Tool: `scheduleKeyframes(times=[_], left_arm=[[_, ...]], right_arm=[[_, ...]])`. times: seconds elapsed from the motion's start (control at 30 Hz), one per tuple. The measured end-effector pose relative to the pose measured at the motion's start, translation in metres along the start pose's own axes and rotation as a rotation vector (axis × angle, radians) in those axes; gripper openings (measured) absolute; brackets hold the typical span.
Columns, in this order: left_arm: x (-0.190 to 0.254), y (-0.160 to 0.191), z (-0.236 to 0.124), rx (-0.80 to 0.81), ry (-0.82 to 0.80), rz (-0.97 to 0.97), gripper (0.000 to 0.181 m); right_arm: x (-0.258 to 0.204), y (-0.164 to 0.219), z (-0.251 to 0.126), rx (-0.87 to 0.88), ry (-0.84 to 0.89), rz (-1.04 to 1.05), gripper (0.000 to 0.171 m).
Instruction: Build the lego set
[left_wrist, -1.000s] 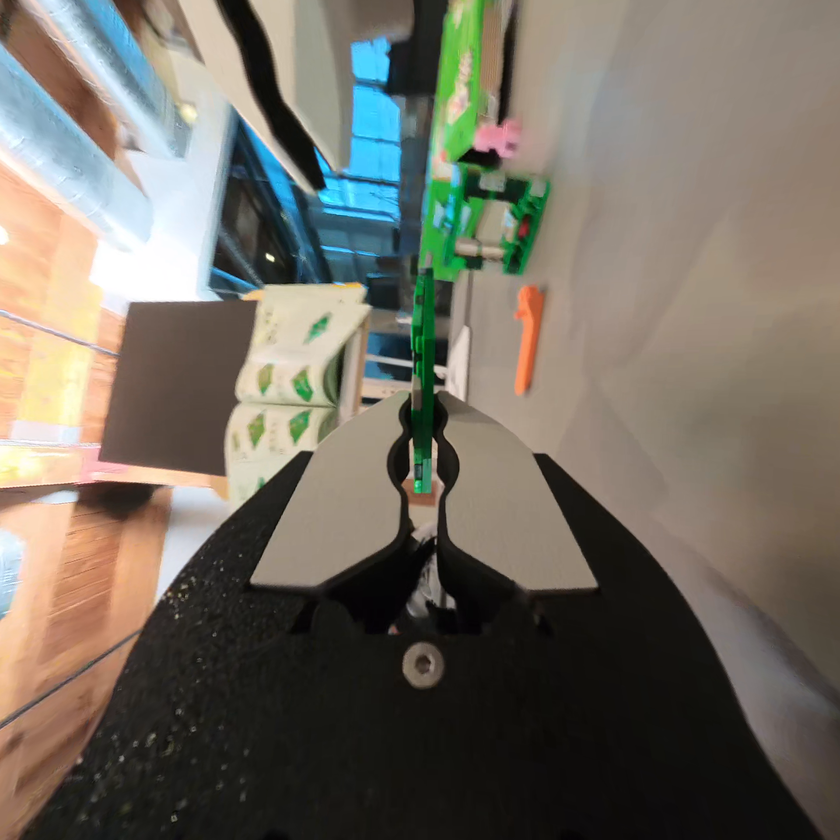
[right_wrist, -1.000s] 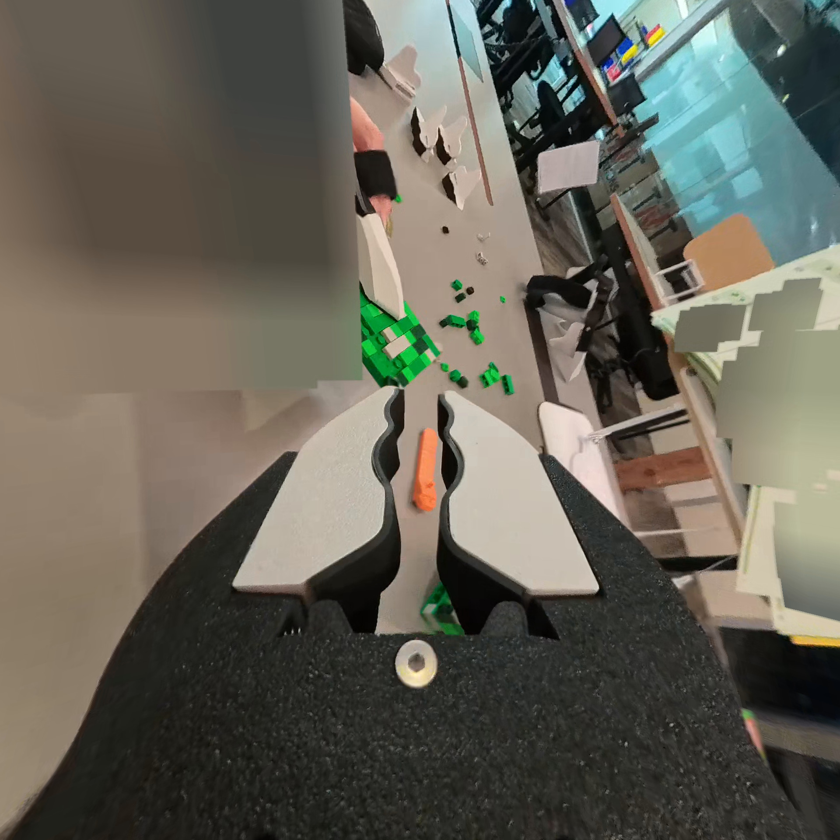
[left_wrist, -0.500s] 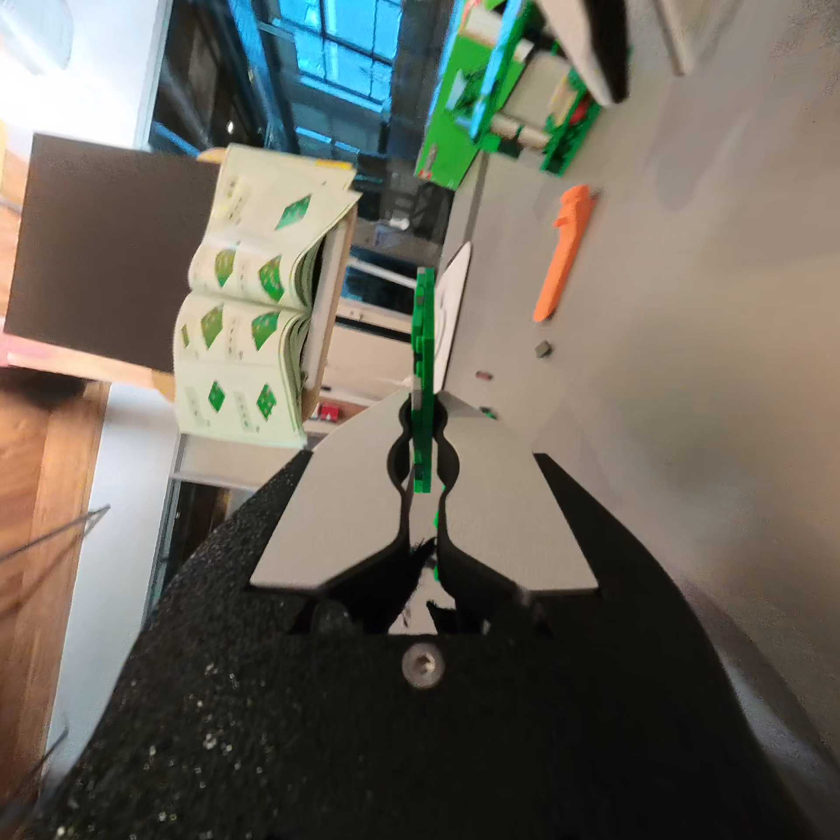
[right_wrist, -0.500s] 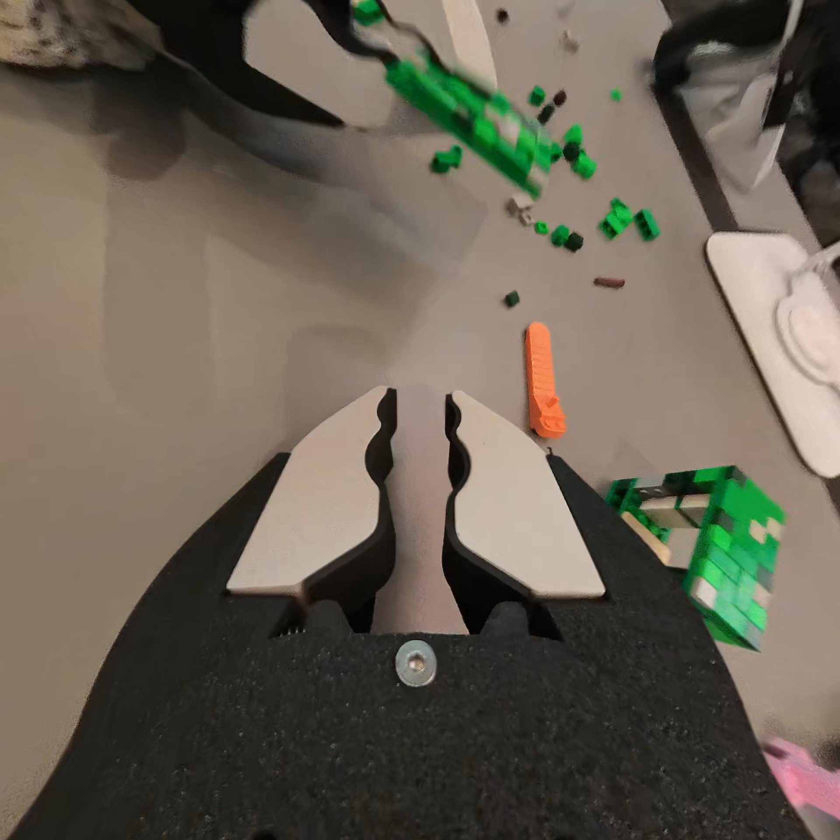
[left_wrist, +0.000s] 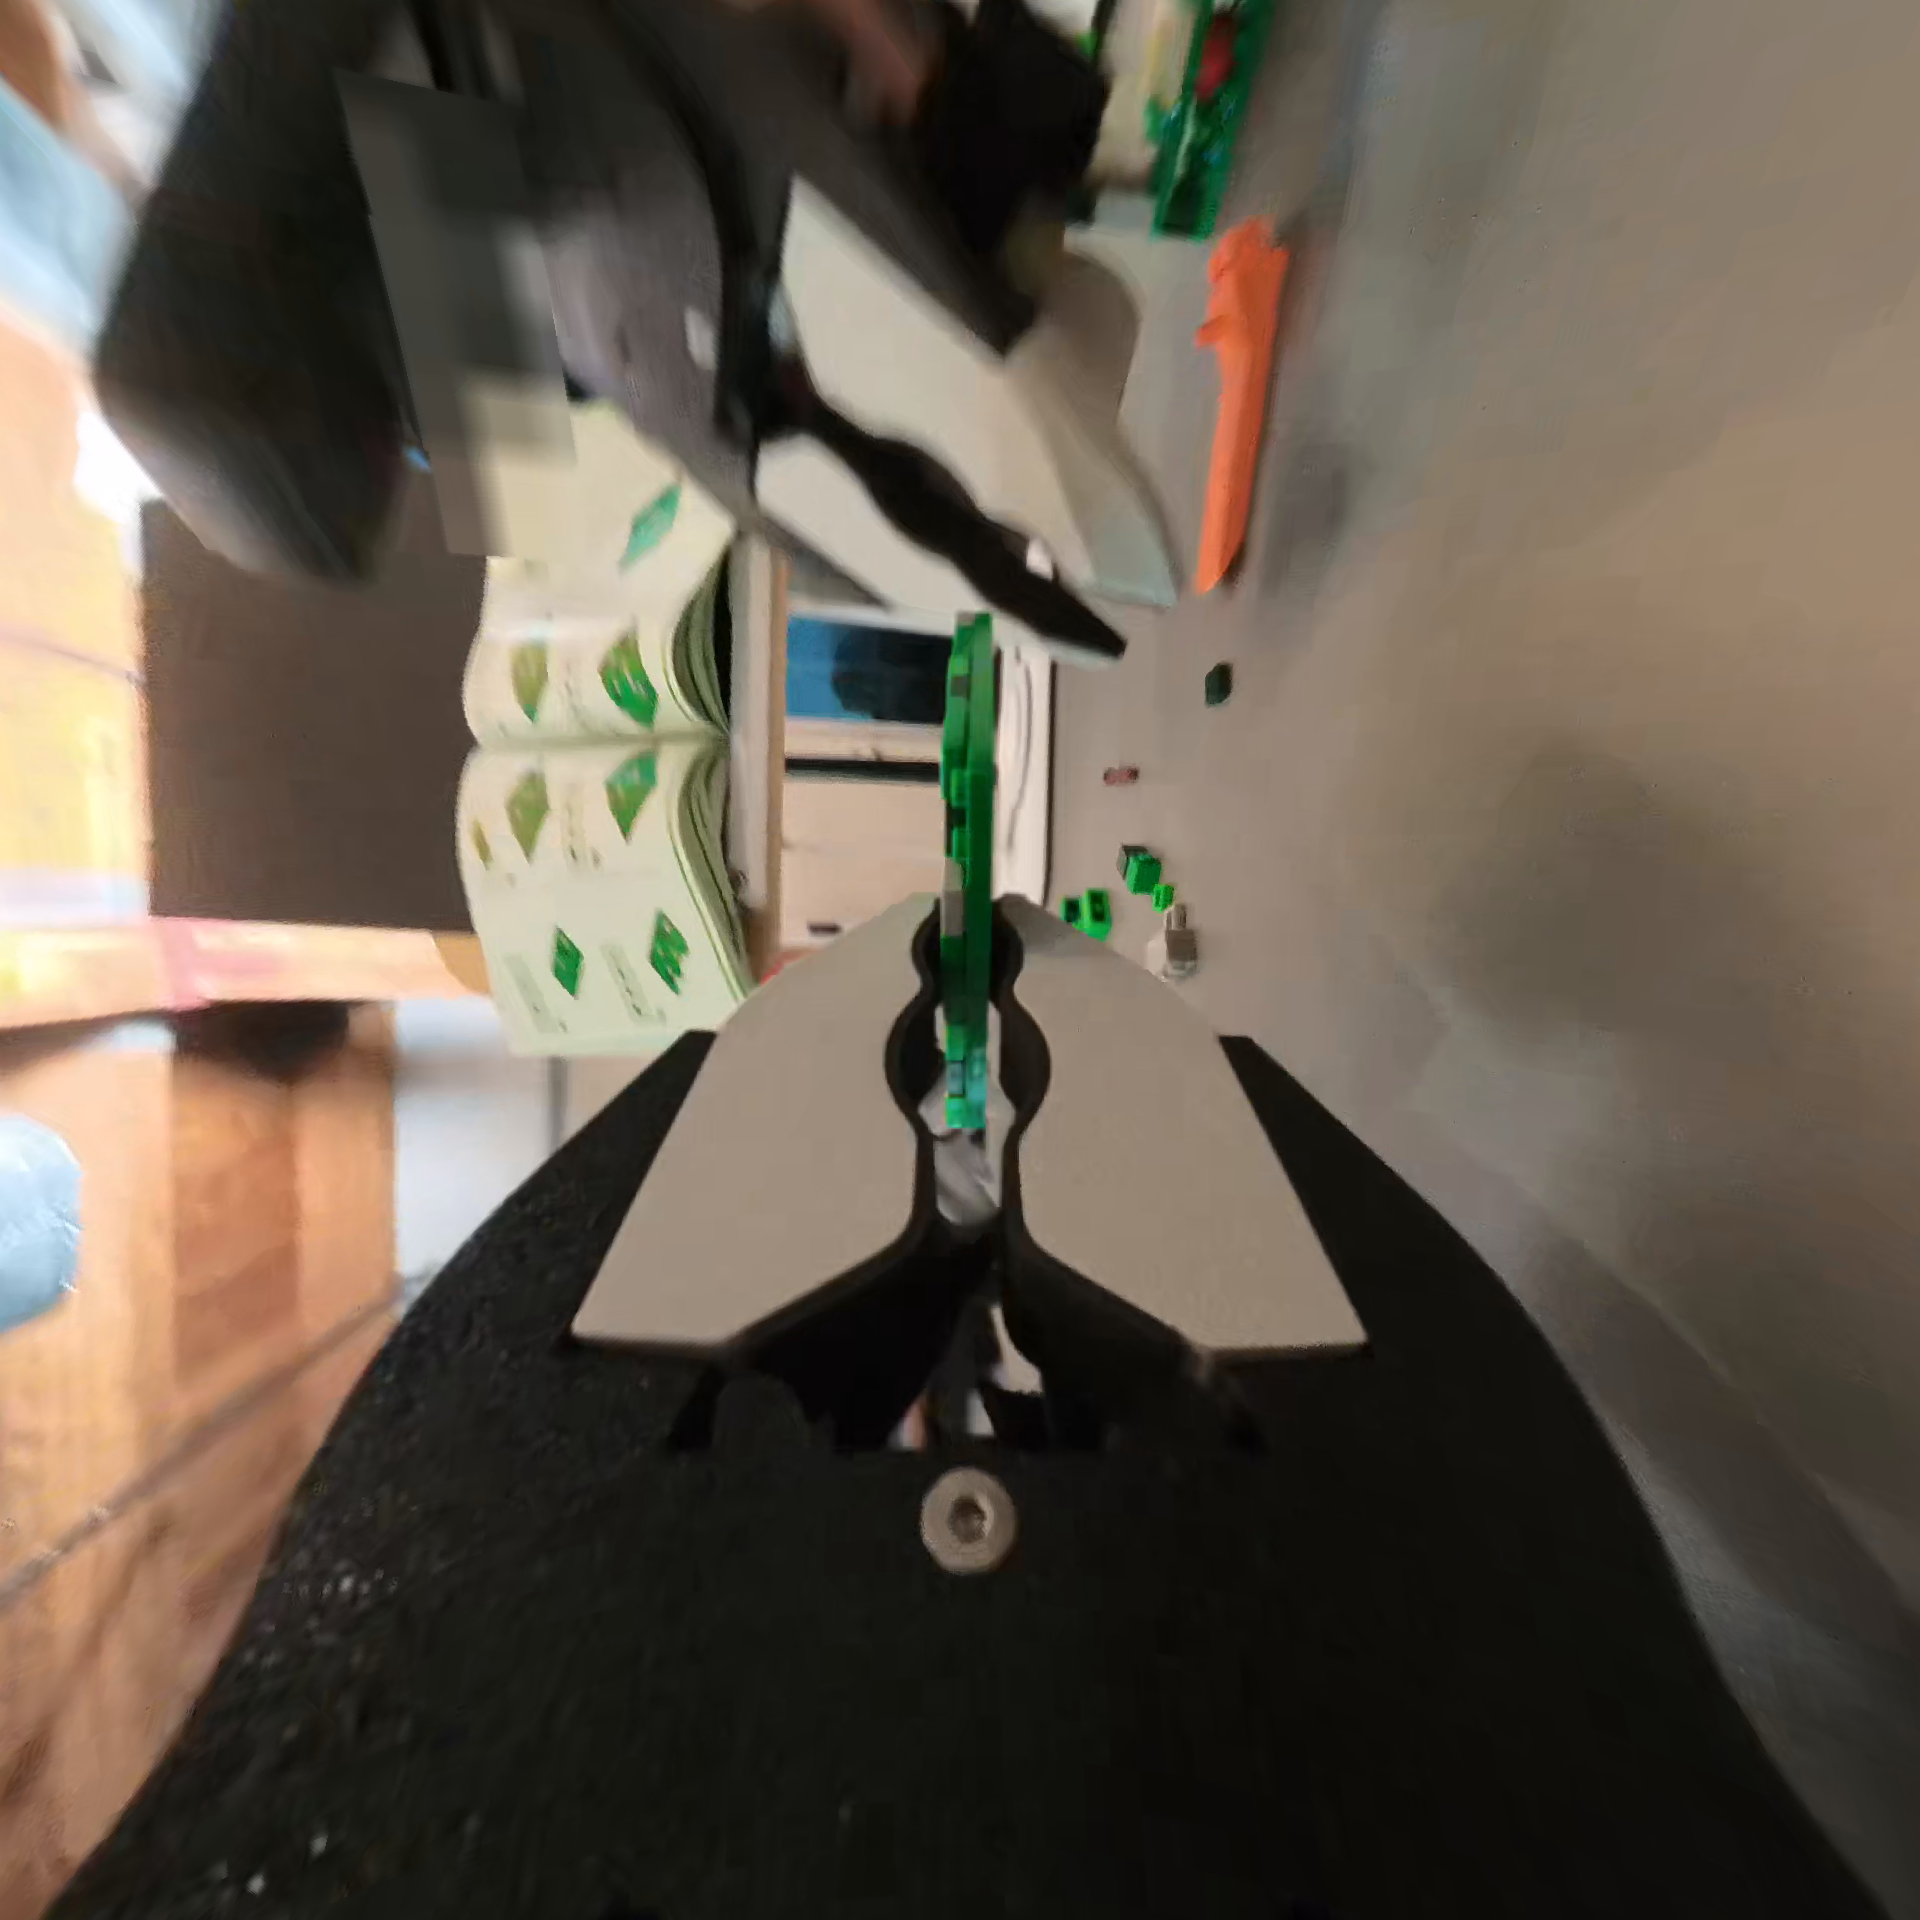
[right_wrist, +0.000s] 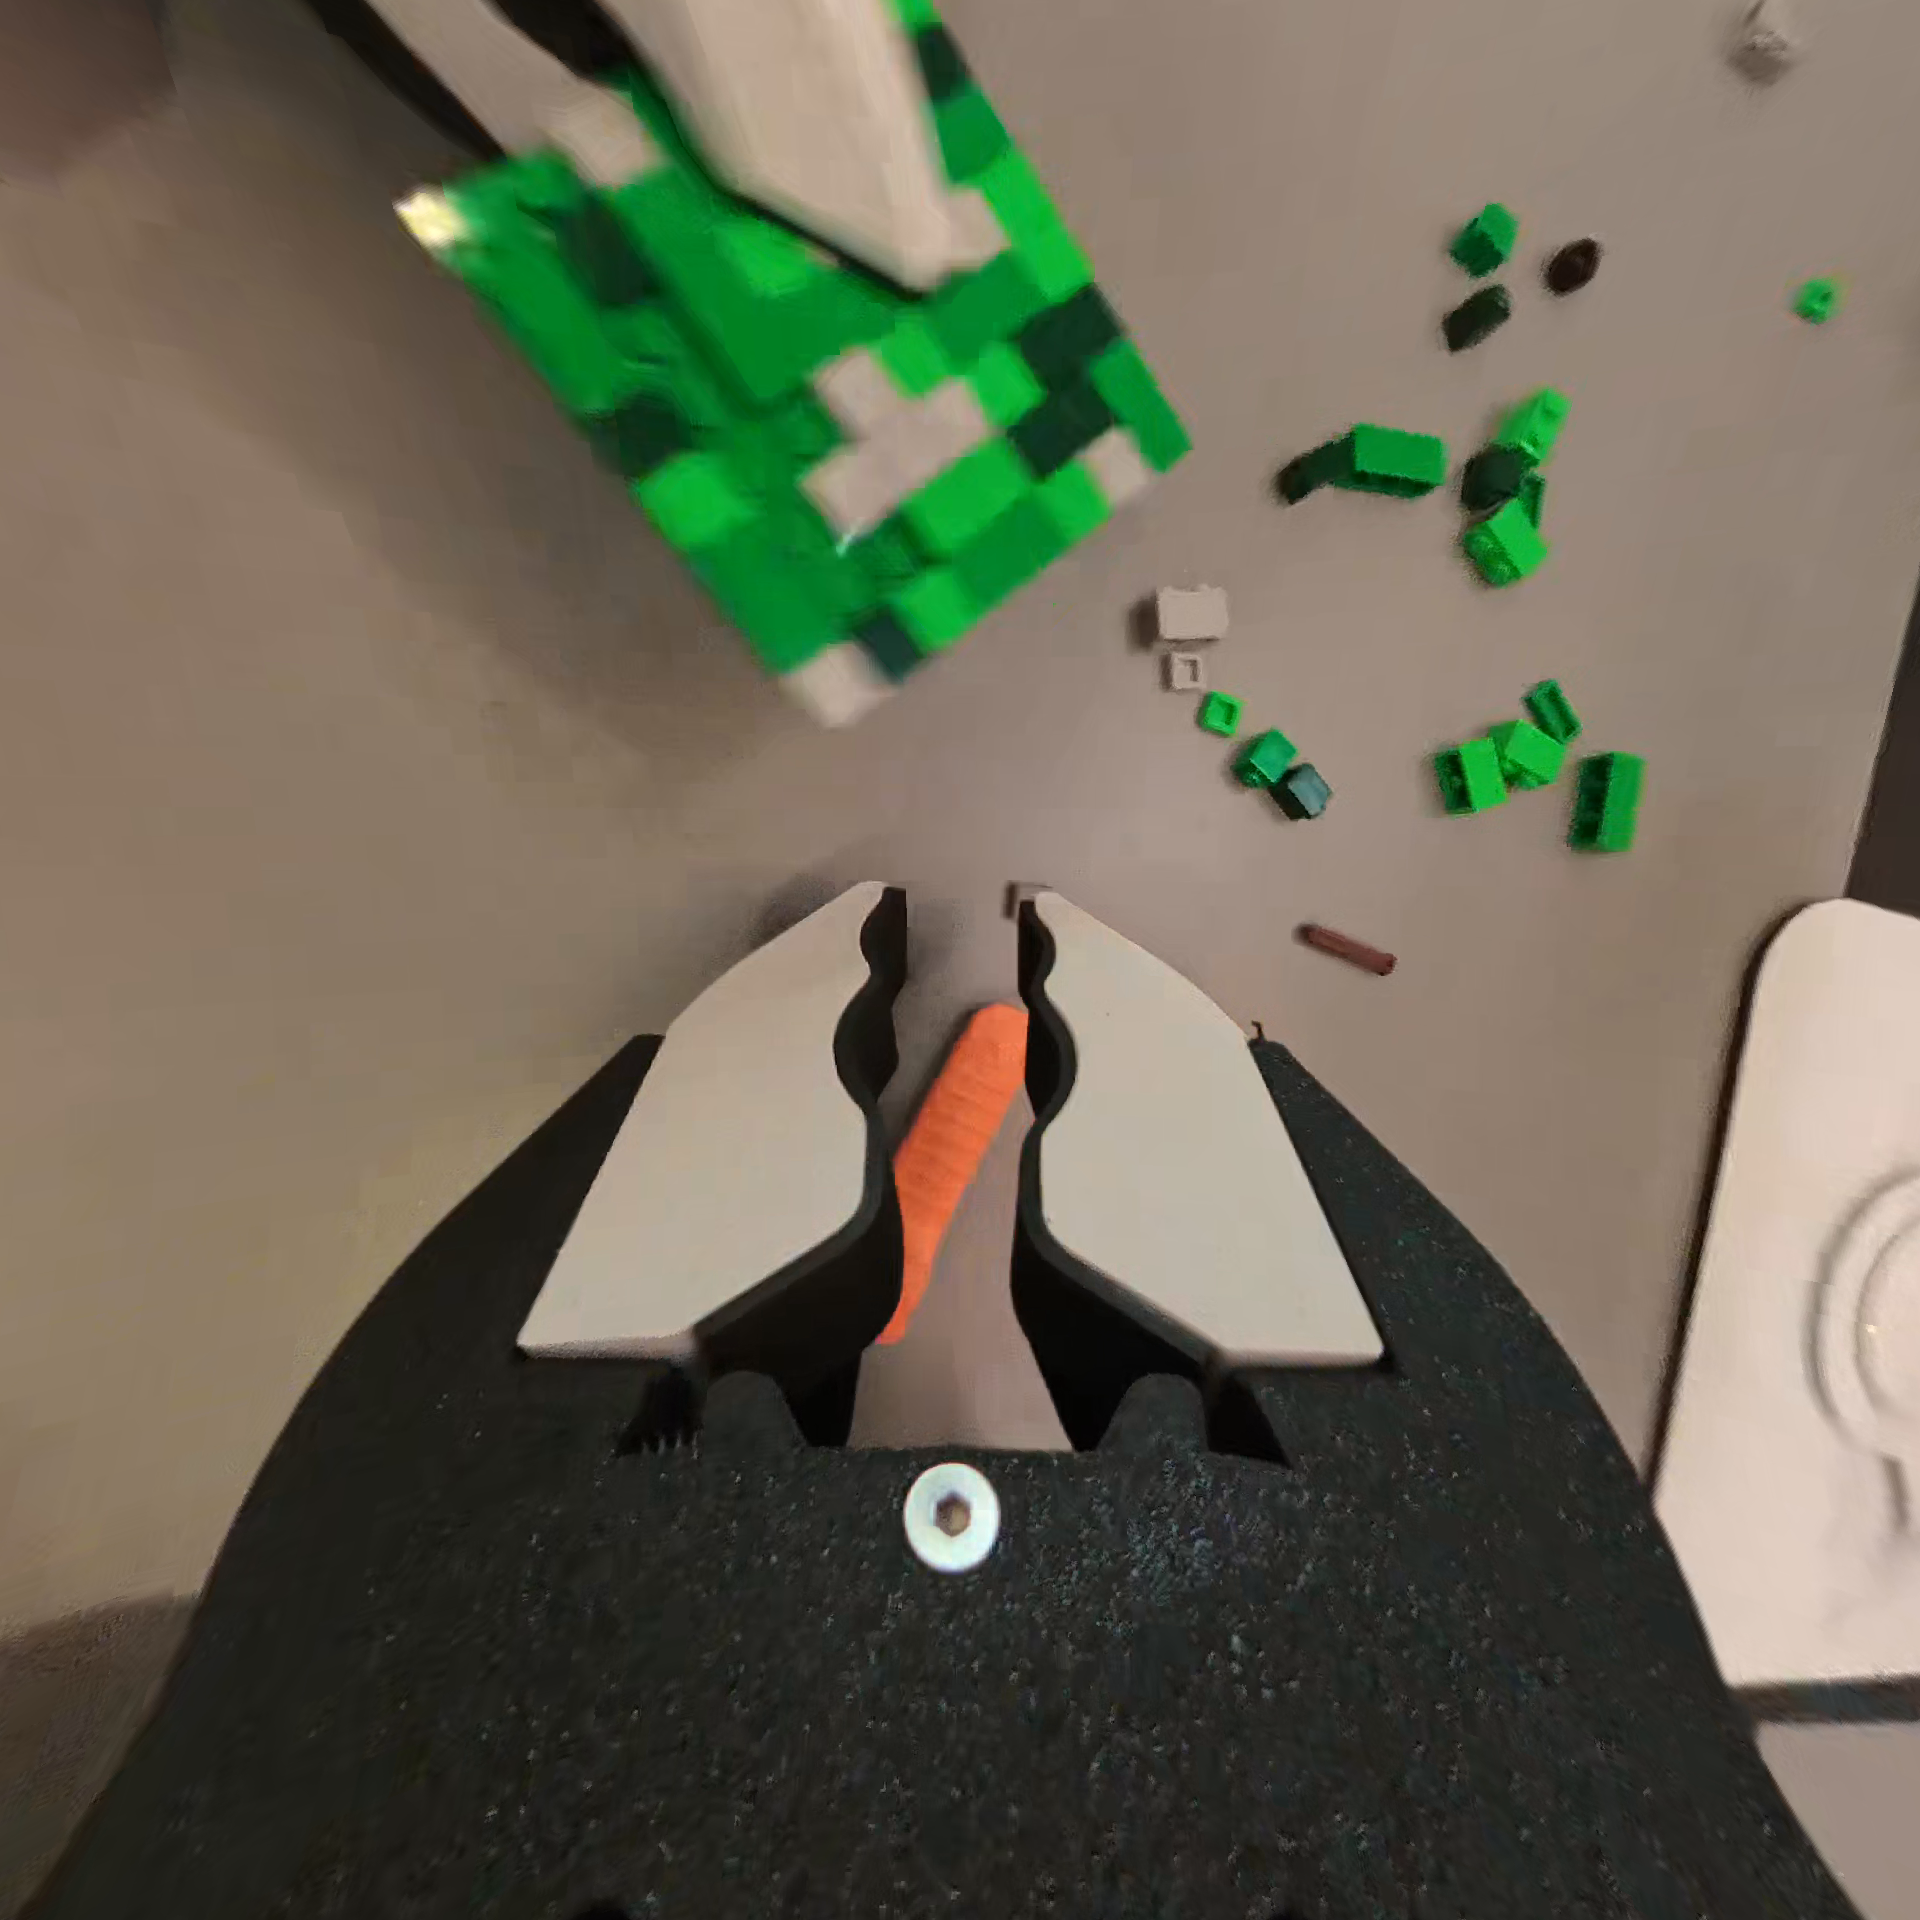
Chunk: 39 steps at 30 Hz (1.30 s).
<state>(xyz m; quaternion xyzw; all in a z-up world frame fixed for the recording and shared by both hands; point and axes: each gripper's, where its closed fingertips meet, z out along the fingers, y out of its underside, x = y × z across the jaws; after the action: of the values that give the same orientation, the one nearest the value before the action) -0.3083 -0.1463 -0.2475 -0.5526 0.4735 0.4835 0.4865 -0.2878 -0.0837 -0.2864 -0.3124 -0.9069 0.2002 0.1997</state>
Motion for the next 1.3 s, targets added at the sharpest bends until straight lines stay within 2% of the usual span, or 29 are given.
scheduleKeyframes(times=[0.13,0.3,0.63,0.7,0.83,0.93,1.07,1.17,1.3], left_arm=[[0.001,-0.004,-0.003,0.004,-0.014,0.126,0.005],[0.011,-0.005,-0.003,-0.017,0.035,0.24,0.005],[0.022,-0.007,-0.001,-0.02,0.101,0.244,0.006],[0.022,-0.008,-0.001,-0.016,0.101,0.24,0.006],[0.021,-0.01,-0.001,-0.006,0.095,0.23,0.006],[0.02,-0.014,-0.001,0.013,0.098,0.188,0.005],[0.02,-0.024,-0.002,0.07,0.126,0.064,0.006],[0.02,-0.028,-0.003,0.091,0.128,0.052,0.006],[0.019,-0.031,-0.004,0.109,0.122,0.056,0.005]], right_arm=[[0.006,0.015,0.014,-0.124,-0.133,-0.038,0.019],[0.011,0.007,0.017,-0.081,-0.183,-0.028,0.016],[0.016,0.017,0.025,-0.154,-0.224,-0.004,0.015],[0.015,0.016,0.025,-0.149,-0.226,-0.007,0.008],[0.014,0.019,0.019,-0.157,-0.219,-0.047,0.007],[0.008,-0.004,-0.003,-0.047,-0.214,-0.09,0.007],[-0.031,-0.056,-0.039,0.174,-0.298,-0.202,0.007],[-0.062,-0.07,-0.041,0.181,-0.356,-0.311,0.007],[-0.078,-0.075,-0.034,0.151,-0.35,-0.417,0.007]])
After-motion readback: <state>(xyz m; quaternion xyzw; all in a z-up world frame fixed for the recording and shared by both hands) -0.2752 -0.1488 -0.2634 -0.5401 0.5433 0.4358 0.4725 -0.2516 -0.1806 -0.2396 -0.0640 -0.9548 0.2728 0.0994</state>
